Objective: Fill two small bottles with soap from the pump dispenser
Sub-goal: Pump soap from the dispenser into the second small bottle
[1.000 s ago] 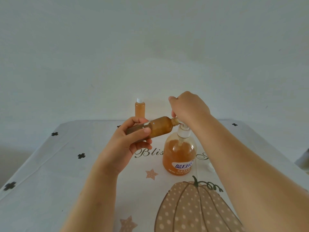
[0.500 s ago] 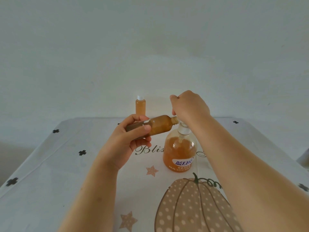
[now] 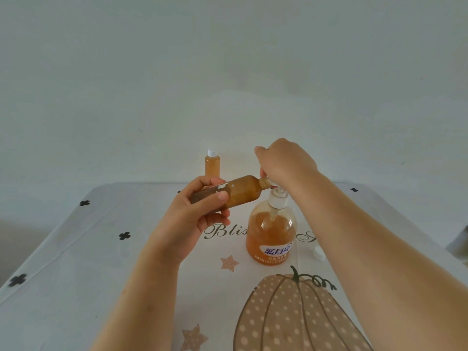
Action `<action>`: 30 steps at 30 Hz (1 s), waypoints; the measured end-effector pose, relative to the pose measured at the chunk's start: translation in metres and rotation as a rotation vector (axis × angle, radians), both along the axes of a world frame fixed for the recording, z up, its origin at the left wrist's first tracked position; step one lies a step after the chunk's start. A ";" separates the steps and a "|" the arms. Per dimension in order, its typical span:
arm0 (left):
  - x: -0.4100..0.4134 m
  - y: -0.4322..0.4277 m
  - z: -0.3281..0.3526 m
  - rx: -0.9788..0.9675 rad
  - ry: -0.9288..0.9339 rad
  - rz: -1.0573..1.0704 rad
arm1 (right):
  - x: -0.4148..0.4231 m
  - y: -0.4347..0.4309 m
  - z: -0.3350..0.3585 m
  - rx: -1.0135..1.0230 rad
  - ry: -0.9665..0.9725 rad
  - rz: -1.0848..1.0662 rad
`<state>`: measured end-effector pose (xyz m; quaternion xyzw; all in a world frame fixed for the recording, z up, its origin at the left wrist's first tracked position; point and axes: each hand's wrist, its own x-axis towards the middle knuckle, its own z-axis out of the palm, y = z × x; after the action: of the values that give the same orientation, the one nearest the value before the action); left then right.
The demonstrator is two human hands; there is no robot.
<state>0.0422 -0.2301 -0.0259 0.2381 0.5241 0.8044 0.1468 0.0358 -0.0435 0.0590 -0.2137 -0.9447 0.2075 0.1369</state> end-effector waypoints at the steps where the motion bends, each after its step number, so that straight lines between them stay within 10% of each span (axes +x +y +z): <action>1: 0.000 0.000 0.000 0.001 -0.003 0.000 | 0.000 0.000 0.000 -0.002 0.009 0.000; 30: 0.001 0.003 0.000 0.011 -0.020 -0.014 | 0.004 0.003 0.008 -0.146 -0.043 0.078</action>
<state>0.0434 -0.2276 -0.0260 0.2344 0.5165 0.8086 0.1563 0.0397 -0.0407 0.0668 -0.1904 -0.9375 0.2764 0.0923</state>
